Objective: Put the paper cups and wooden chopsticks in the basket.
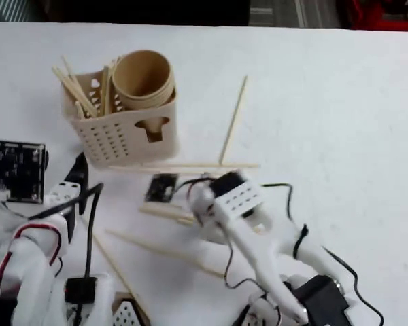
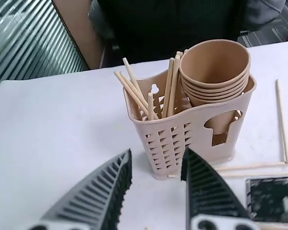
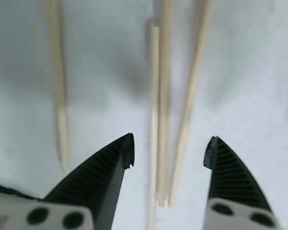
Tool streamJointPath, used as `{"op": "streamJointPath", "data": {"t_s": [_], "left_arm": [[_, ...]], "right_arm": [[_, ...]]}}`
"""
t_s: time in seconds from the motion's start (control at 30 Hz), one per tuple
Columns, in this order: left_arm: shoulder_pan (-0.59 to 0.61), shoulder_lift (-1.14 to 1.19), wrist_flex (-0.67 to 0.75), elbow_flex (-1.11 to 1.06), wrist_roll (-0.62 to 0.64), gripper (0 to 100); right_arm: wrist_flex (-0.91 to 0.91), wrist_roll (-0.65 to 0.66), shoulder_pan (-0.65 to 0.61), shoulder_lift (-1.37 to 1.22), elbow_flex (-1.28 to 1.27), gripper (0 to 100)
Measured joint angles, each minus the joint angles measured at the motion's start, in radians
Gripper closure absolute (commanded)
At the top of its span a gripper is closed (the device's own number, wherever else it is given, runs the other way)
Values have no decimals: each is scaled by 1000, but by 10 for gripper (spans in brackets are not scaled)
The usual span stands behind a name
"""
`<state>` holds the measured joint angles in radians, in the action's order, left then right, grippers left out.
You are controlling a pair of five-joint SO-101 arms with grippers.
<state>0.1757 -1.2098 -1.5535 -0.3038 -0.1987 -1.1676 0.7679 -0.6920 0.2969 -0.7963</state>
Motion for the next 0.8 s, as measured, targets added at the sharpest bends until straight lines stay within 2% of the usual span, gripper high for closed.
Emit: {"op": "streamJointPath", "data": {"t_s": [0.2, 0.4, 0.47, 0.6, 0.67, 0.8], "left_arm": [[0, -11, 0, 0, 0, 820], [0, -11, 0, 0, 0, 820], [0, -11, 0, 0, 0, 820], [0, -11, 0, 0, 0, 820], [0, -11, 0, 0, 0, 820], [0, -11, 0, 0, 0, 820]], "right_arm": [[166, -54, -46, -8, -52, 757], [250, -55, -51, -172, -48, 759], [261, -57, -51, -224, -25, 796], [245, -20, -23, -307, 41, 995], [247, -6, -12, -327, 74, 955], [258, 3, -8, -334, 83, 978]]}}
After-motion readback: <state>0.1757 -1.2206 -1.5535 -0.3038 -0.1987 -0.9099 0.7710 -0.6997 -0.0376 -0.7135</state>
